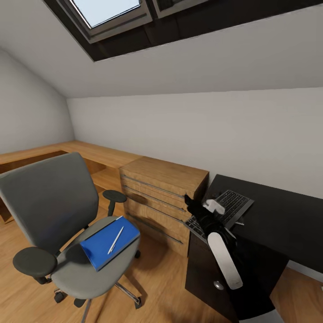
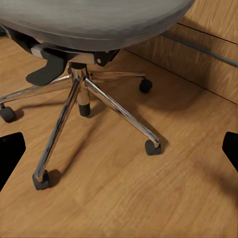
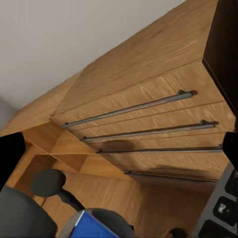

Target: In the bedroom, organize the workspace by keeping the computer under the desk, ensuring the monitor is on the desk, placing the keyboard on the desk next to the monitor, placing the mouse on the desk next to the keyboard, moving the folder from the swivel chair onto the desk next to the mouse, stacking the notebook on top of the folder with the pen on top of the notebook, and positioning the swivel chair next to the desk.

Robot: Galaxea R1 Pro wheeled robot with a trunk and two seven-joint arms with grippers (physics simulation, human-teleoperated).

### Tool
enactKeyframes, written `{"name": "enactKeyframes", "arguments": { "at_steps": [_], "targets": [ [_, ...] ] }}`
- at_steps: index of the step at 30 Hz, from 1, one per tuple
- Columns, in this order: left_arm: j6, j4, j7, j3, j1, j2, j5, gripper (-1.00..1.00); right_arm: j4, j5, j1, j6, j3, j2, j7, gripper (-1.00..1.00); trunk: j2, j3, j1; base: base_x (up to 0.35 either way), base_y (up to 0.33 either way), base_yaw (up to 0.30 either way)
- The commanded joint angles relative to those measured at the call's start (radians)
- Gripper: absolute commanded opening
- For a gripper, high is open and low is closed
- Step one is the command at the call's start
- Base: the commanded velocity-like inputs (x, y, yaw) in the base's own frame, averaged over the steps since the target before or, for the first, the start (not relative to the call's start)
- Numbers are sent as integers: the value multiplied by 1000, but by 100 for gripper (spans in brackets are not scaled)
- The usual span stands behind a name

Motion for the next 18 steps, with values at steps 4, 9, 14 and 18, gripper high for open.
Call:
{"name": "enactKeyframes", "arguments": {
  "at_steps": [4,9,14,18],
  "targets": [
    [-3,2,1,-5,0,1,8,100,-52,-15,33,-11,-1,-37,-10,100,0,-1,0,0,0,0],
    [-1,7,-3,-5,0,1,7,100,-63,-16,46,-15,0,-71,-8,100,0,-1,0,-73,102,-97],
    [0,7,-2,-4,0,1,7,100,-58,-17,47,-16,-1,-73,-9,100,0,-1,0,-200,259,-261],
    [0,7,1,-3,0,1,7,100,-56,-18,47,-16,-1,-72,-9,100,0,-1,0,-209,268,-269]
  ]
}}
